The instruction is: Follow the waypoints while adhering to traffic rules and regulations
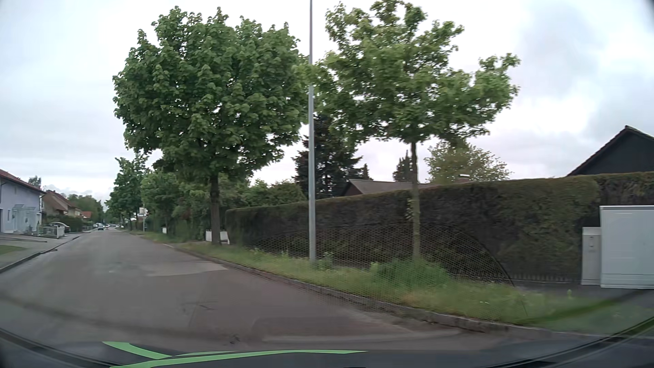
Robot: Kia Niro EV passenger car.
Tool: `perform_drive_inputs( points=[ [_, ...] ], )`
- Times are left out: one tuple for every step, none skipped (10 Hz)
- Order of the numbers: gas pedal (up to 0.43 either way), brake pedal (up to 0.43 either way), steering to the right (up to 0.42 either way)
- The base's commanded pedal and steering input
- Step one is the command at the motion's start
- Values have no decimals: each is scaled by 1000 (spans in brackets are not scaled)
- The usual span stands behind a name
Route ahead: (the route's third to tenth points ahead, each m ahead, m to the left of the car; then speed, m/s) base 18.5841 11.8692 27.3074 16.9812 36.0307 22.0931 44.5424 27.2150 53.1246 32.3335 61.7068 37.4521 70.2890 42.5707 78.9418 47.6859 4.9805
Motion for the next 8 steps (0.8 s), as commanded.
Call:
perform_drive_inputs(
  points=[
    [319, 0, -414],
    [319, 0, -394],
    [319, 0, -362],
    [319, 0, -326],
    [331, 0, -293],
    [331, 0, -254],
    [331, 0, -212],
    [331, 0, -173]
  ],
)
